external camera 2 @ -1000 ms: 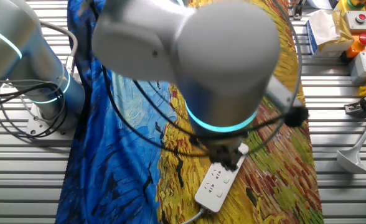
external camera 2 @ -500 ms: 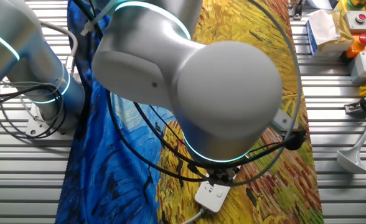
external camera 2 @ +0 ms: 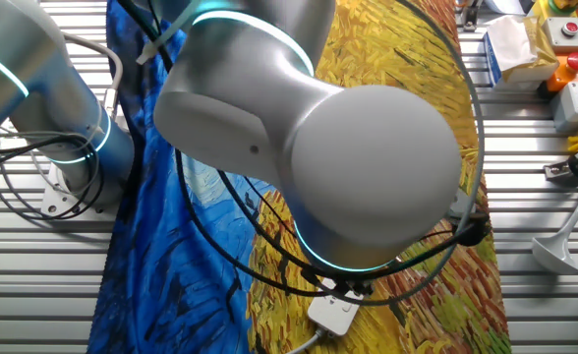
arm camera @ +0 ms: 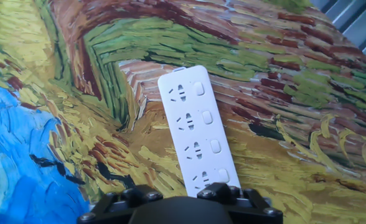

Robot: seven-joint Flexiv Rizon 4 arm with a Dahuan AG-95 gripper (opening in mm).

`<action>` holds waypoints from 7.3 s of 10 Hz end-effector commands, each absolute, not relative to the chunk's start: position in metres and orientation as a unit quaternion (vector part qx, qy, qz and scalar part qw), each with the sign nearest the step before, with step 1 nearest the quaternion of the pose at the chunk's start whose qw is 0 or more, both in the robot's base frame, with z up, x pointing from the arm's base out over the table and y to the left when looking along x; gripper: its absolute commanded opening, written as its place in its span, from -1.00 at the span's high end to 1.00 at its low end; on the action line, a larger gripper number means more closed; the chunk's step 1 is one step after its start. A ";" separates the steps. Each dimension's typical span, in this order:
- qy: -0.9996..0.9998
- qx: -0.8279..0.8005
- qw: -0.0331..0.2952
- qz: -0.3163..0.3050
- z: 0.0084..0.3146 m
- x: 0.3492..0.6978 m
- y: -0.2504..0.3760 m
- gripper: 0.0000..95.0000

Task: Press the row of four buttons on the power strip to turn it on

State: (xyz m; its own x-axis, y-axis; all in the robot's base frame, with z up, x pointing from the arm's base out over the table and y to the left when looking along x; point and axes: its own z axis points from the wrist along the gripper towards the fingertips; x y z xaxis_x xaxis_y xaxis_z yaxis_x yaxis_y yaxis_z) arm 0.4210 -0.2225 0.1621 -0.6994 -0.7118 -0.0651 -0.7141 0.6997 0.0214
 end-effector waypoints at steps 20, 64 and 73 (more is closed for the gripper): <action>0.883 -0.467 0.031 0.039 0.069 0.430 -0.238 -1.00; 0.888 -0.455 0.050 0.034 0.018 0.415 -0.240 -1.00; 0.887 -0.460 0.047 0.024 0.008 0.415 -0.239 -1.00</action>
